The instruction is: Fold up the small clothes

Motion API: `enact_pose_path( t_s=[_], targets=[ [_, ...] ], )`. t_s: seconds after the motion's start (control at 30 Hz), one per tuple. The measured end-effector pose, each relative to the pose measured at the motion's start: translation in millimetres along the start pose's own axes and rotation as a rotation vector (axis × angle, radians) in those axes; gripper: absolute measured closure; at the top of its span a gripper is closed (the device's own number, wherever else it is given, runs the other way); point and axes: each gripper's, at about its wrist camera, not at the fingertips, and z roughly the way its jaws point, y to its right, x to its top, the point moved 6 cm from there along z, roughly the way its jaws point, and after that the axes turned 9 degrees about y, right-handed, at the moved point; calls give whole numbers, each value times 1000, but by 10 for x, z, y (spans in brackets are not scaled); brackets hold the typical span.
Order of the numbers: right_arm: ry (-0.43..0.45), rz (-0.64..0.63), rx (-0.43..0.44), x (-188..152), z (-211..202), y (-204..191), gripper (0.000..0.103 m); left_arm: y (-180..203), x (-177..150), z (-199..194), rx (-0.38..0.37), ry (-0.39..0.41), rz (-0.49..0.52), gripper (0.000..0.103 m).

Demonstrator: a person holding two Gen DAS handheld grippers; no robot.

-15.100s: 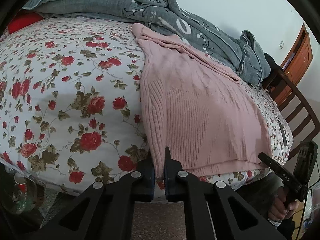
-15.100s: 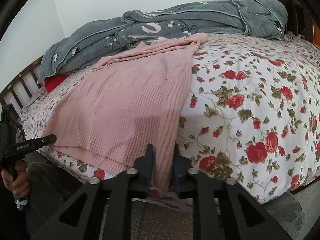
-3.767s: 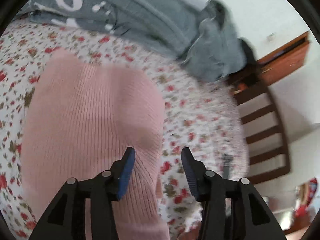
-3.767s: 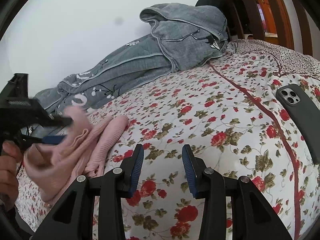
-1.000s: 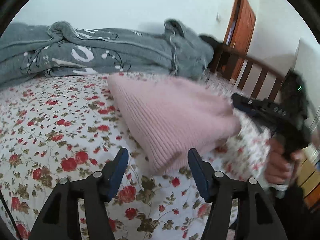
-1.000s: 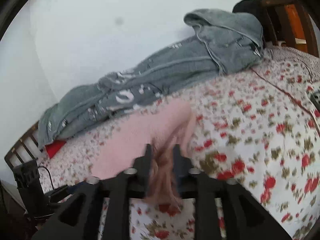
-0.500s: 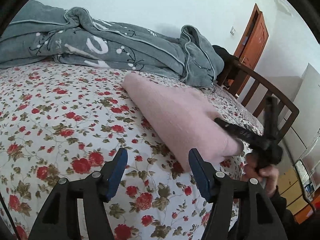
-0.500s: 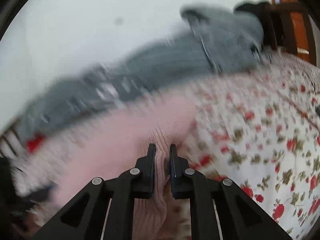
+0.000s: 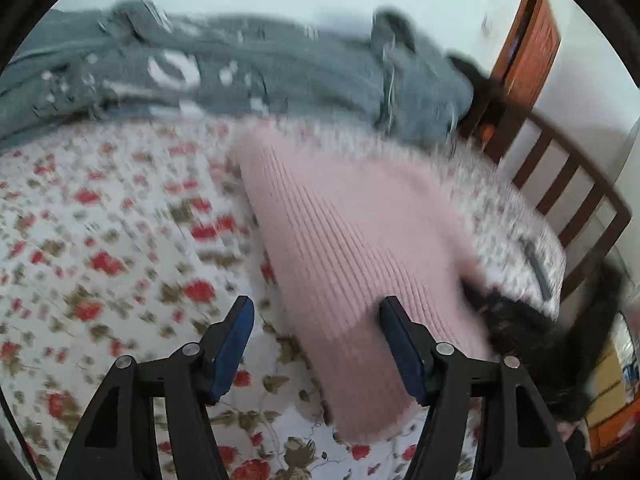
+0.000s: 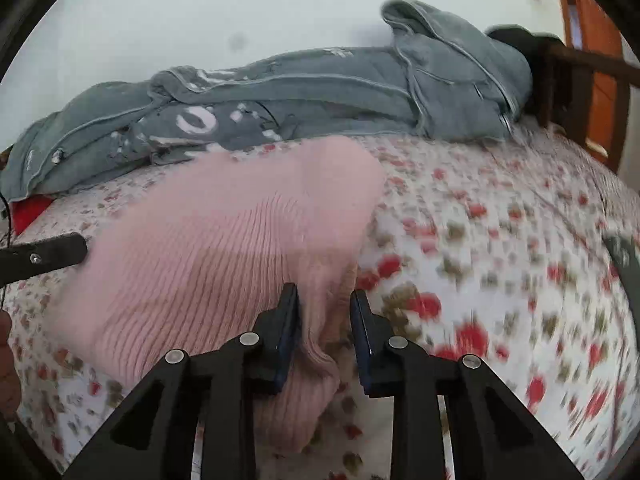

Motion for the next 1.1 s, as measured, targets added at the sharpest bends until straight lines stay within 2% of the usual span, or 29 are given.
enact_pose_path(
  t_s=[0.07,0.13,0.2,0.23,0.27,0.33,0.43,0.47,0.53,0.6,0.77,0.9,1.1],
  targets=[
    [-15,-19,3,63,-33,-14,78,9,21,-4,-21,8,-6,38],
    [-29,27,38,197,-64,28,77,-7,133,-51,-55,33,-17,38],
    [-16,102,103,389,-101,77,67,-69,279,-15,-65,34,-48,38],
    [-10,116,124,454,-89,87,57,-104,338,32,-60,26,-63,38],
    [-3,123,134,538,-42,98,53,-151,392,92,-54,16,-77,38],
    [-20,139,115,644,117,114,53,-200,439,221,-70,-12,-99,38],
    [-101,224,146,552,408,159,52,-280,352,427,-121,-81,-148,35],
    [-124,233,153,466,485,172,48,-310,306,486,-151,-92,-178,34],
    [-137,228,155,319,566,180,47,-344,243,545,-186,-95,-218,34],
    [-128,203,153,328,551,172,47,-366,198,582,-208,-87,-259,34],
    [-110,178,141,290,550,145,47,-295,218,532,-165,-51,-196,36],
    [-100,177,143,288,539,159,47,-302,217,532,-156,-39,-208,37],
    [-86,180,146,271,533,160,47,-263,223,517,-118,-6,-171,37]
  ],
)
